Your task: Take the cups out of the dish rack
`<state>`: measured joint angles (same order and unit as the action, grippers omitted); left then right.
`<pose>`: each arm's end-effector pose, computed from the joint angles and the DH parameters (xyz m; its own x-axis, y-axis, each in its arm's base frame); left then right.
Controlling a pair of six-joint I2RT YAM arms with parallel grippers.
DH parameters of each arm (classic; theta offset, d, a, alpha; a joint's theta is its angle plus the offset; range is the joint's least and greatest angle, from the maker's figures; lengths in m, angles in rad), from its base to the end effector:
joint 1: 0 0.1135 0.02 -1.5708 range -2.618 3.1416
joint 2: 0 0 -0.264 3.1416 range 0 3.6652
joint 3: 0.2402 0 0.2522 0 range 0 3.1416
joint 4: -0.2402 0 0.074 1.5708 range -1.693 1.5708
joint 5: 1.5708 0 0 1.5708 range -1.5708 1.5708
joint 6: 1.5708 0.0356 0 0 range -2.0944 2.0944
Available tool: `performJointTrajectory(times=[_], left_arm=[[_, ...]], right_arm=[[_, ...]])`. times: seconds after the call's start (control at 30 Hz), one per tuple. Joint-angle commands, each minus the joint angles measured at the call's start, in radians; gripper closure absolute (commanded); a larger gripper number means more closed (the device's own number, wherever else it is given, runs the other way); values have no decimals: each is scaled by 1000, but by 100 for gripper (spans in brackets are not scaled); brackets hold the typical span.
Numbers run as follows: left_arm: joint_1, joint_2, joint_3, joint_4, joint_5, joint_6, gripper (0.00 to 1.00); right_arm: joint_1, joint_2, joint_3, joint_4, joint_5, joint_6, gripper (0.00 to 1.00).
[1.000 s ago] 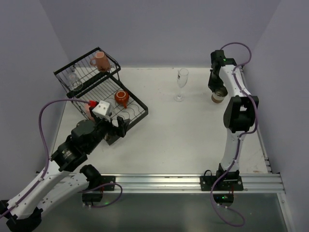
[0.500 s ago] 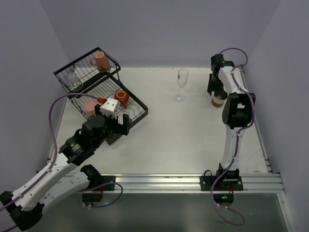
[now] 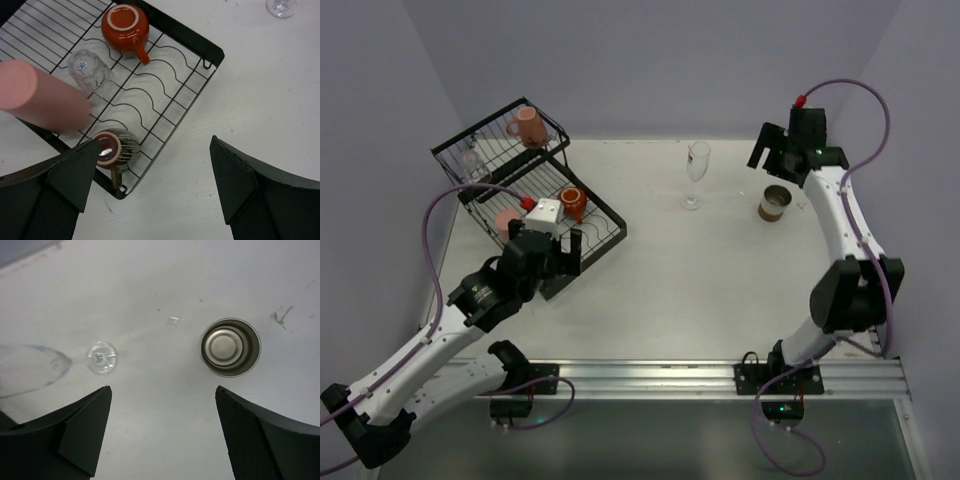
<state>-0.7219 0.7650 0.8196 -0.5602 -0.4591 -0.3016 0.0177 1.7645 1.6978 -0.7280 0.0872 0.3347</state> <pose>0.1332 -0.0962 0.3183 -0.4366 0.0296 -0.8992 0.1798 0.9822 -0.0549 0.3959 0.0039 0.3380 -0.6597 0.3156 -0.6820 0.2754 0.9459 0.1714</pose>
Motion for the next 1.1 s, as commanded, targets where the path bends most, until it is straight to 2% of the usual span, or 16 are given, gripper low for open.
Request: performJointTrajectory(times=[0.0,0.13,0.2,0.4,0.5,0.6,0.73,0.83,0.93,1.03,1.07], left_arm=[[1,19,67,-156,-108,-149,0],[1,37,66,-211,-150,-276,0],[2,57,46,-208,-186,-307,0],[7,143,-22,-153,-337,-447,0],[24,180,-43,-93,-368,-464,0],[44,226,-28,-102,-409,-485,0],[93,276,-53,-64,-394,-456,2],[191,293,-114,58,-290,-395,7],[214,296,-155,121,-231,-369,11],[216,304,-175,166,-208,-346,18],[216,310,-178,171,-204,-344,24]], right_arm=[[27,-268,-209,257,-121,93,12],[67,-512,-557,505,-242,174,11],[106,-632,-697,567,-267,208,15],[231,-856,-922,650,-343,277,16],[263,-924,-1018,772,-447,345,17],[284,-939,-1030,780,-492,353,18],[295,-967,-1035,782,-514,352,18],[298,-985,-1041,777,-517,349,18],[300,-991,-1038,773,-526,351,19],[310,-985,-1031,773,-535,352,20],[314,-981,-1029,773,-535,352,20]])
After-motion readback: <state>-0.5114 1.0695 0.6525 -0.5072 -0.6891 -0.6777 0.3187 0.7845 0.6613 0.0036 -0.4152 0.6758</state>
